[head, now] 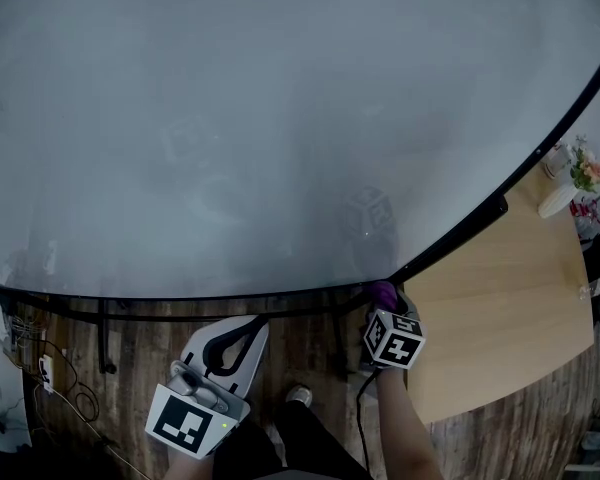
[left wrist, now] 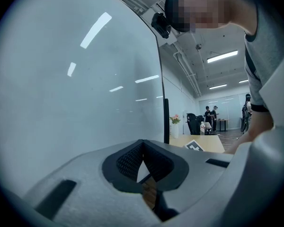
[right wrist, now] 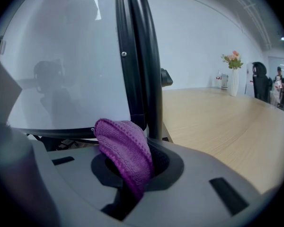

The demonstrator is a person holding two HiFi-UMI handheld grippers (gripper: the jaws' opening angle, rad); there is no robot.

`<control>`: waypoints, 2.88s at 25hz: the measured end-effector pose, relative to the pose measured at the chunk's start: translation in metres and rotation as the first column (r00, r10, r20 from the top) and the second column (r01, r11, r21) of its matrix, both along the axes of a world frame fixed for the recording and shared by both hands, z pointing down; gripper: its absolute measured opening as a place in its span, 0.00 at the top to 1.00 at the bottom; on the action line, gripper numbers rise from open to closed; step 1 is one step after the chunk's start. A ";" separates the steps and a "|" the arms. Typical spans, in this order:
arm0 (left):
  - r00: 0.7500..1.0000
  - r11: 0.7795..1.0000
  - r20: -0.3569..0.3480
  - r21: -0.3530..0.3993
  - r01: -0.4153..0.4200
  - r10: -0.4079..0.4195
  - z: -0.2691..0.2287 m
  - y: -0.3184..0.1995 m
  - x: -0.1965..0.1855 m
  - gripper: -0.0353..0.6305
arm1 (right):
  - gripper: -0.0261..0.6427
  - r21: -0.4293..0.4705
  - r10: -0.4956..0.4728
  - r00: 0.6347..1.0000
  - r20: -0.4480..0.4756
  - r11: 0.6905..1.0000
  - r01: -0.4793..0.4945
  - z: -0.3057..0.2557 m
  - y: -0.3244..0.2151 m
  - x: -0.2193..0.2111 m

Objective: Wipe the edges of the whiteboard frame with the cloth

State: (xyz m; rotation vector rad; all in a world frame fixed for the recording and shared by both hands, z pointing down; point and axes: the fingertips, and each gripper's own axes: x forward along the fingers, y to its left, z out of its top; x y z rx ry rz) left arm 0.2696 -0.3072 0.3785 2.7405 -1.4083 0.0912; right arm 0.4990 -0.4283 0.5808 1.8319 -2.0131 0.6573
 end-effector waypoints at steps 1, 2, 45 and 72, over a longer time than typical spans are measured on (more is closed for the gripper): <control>1.000 1.000 0.000 -0.001 0.001 -0.001 0.000 0.001 -0.002 0.92 | 0.89 0.000 0.005 1.000 -0.001 1.000 -0.005 0.000 0.001 0.000; 1.000 1.000 0.000 -0.003 0.001 -0.001 0.000 0.003 -0.003 0.92 | 0.89 0.001 0.012 1.000 0.000 1.000 -0.012 0.000 0.002 -0.001; 0.998 0.977 -0.021 0.205 -0.058 0.064 -0.088 0.162 -0.140 0.92 | 0.90 0.422 -0.084 0.993 0.078 0.906 0.044 -0.222 0.233 -0.157; 0.998 0.970 -0.047 0.240 0.040 -0.030 -0.105 0.215 -0.166 0.92 | 0.90 0.540 -0.260 0.964 -0.053 0.805 0.247 -0.277 0.309 -0.220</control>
